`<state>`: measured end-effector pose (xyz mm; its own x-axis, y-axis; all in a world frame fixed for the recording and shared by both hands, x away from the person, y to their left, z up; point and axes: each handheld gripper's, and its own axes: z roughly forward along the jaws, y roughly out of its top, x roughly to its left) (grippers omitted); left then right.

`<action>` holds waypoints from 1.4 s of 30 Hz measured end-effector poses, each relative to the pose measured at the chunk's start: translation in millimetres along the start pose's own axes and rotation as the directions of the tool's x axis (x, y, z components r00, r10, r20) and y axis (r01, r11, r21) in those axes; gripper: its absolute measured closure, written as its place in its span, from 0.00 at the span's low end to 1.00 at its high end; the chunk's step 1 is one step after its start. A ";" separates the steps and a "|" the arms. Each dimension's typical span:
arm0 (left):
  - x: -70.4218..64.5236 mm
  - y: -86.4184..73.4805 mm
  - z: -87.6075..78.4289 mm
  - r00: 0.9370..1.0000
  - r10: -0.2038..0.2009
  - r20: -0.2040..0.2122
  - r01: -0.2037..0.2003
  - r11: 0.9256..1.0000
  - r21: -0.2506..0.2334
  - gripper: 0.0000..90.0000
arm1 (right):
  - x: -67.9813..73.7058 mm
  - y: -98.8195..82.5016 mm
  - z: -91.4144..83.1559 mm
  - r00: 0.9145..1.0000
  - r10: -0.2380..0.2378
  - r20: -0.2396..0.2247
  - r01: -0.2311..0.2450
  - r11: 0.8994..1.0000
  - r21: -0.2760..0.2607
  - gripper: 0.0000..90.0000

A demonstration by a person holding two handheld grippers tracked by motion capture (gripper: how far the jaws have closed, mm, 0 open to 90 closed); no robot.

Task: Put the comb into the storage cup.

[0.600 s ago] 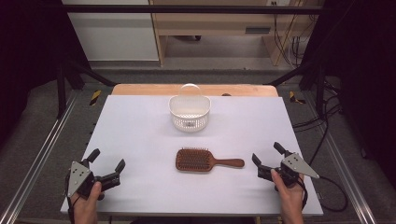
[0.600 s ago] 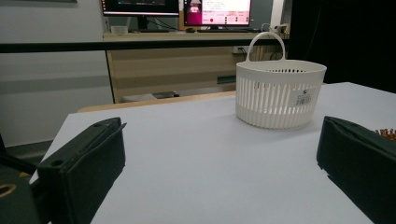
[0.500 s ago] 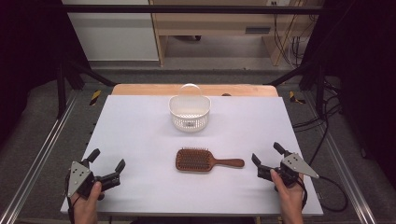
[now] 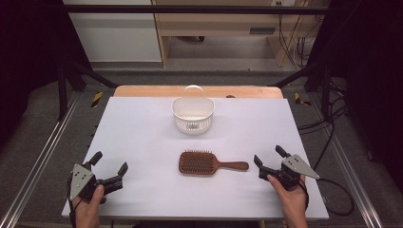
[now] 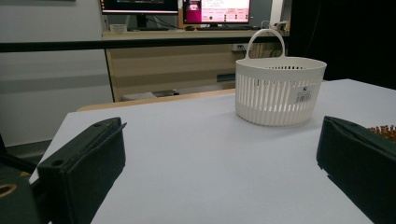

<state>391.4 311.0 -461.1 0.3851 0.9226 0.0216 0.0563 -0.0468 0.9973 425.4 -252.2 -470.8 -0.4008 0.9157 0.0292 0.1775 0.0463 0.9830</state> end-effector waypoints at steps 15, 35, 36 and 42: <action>0.4 0.2 -1.7 1.000 0.001 -0.008 -0.001 1.000 -0.008 0.02 | 38.7 29.4 28.8 0.981 -0.124 -0.151 0.144 0.980 0.135 0.60; 3.4 0.8 -3.3 1.000 -0.003 -0.023 0.003 1.000 -0.020 0.02 | 72.7 43.3 92.8 0.913 -0.267 -0.310 0.388 0.802 0.454 1.00; 3.4 0.8 -3.3 1.000 -0.003 -0.023 0.003 1.000 -0.020 0.02 | 72.7 43.3 92.8 0.913 -0.267 -0.310 0.388 0.802 0.454 1.00; 3.7 0.8 -3.0 1.000 0.004 -0.022 -0.004 1.000 -0.017 0.02 | 71.4 36.1 99.2 0.907 -0.252 -0.337 0.401 0.759 0.513 1.00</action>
<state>390.1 315.5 -460.0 0.3653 0.9305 0.0266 0.0393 -0.0440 0.9983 492.4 -145.6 -451.1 -0.7113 0.6845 -0.1598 0.4349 0.6072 0.6649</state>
